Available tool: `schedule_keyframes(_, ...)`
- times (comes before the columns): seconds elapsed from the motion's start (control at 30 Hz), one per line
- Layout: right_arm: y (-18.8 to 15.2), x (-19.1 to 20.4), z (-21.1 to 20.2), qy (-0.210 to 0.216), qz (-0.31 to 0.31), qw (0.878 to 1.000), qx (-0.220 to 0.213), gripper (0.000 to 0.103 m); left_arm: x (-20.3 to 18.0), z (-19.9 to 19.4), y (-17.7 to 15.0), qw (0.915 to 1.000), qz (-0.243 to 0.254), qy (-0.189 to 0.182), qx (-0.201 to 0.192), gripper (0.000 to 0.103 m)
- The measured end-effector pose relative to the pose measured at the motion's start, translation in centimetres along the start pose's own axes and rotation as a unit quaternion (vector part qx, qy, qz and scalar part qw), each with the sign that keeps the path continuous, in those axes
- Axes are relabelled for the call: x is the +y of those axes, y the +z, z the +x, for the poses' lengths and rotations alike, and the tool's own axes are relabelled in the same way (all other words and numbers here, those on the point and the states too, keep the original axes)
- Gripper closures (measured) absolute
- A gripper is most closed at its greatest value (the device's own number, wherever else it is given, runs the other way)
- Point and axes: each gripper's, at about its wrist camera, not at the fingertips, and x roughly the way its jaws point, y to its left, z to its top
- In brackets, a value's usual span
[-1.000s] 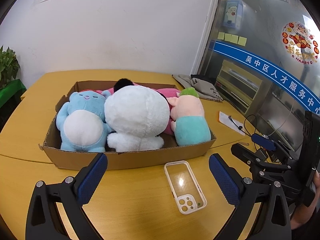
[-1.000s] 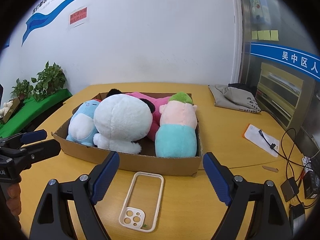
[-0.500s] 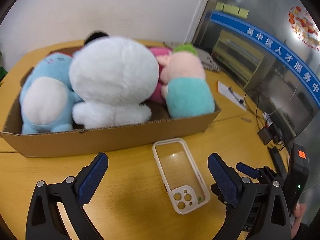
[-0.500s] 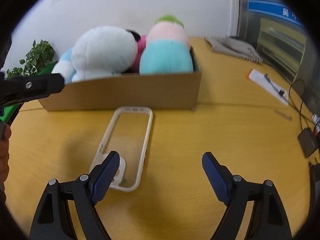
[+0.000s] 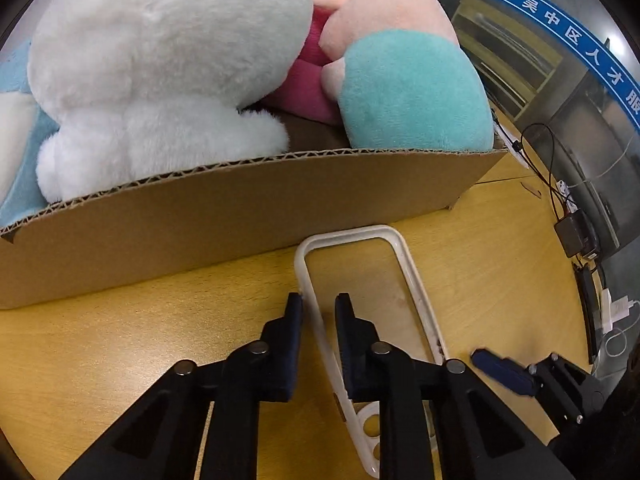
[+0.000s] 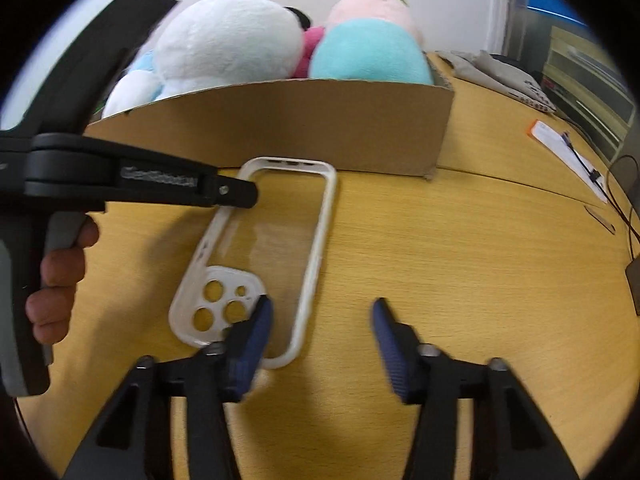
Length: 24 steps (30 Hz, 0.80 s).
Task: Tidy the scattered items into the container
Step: 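Move both grippers down to the clear phone case on the table, then pinch the phone case frame with both grippers and lift it over the box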
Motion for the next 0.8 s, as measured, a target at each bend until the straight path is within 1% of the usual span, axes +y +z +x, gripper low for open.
schedule_keyframes(0.03,0.0,0.2,-0.1,0.005,-0.005,1.000,0.001,0.076,0.1,-0.1,-0.1,1.0000,-0.004,-0.002,0.000,0.090)
schedule_keyframes(0.07,-0.1,0.6,-0.2,0.015,-0.010,1.000,0.003,0.088,0.3,-0.1,-0.2,1.0000,-0.007,-0.004,-0.001,0.092)
schedule_keyframes(0.13,-0.3,1.2,-0.5,0.013,-0.020,1.000,0.005,0.091,0.4,-0.4,-0.3,1.0000,-0.004,-0.001,-0.005,0.093)
schedule_keyframes(0.17,-0.5,1.4,-0.6,0.016,-0.022,1.000,0.006,0.095,0.4,-0.5,-0.4,1.0000,0.000,0.001,-0.007,0.093)
schedule_keyframes(0.23,-0.7,1.7,-0.8,0.022,-0.019,1.000,0.006,0.095,0.5,-1.1,-0.7,0.9999,0.000,0.001,-0.012,0.094)
schedule_keyframes(0.3,-0.8,2.0,-1.5,0.022,-0.021,1.000,-0.004,0.095,0.7,-2.4,-0.9,0.9997,-0.003,0.001,-0.024,0.094)
schedule_keyframes(0.4,-0.5,3.0,-3.2,0.024,-0.030,0.999,-0.025,0.095,1.0,-5.3,-0.6,0.9984,-0.006,-0.006,-0.056,0.094)
schedule_keyframes(0.5,1.1,3.7,-5.5,0.023,-0.041,0.997,-0.060,0.096,1.0,-9.1,0.3,0.9950,-0.002,-0.007,-0.099,0.094)
schedule_keyframes(0.63,4.1,4.9,-9.4,0.025,-0.055,0.991,-0.123,0.096,1.1,-13.8,3.2,0.9879,0.003,-0.012,-0.155,0.094)
schedule_keyframes(0.73,7.5,5.4,-10.6,0.027,-0.065,0.986,-0.154,0.095,1.6,-16.1,6.7,0.9830,0.017,-0.006,-0.183,0.094)
schedule_keyframes(0.8,10.0,5.7,-10.9,0.025,-0.072,0.982,-0.172,0.095,2.3,-17.0,9.4,0.9808,0.018,-0.006,-0.194,0.094)
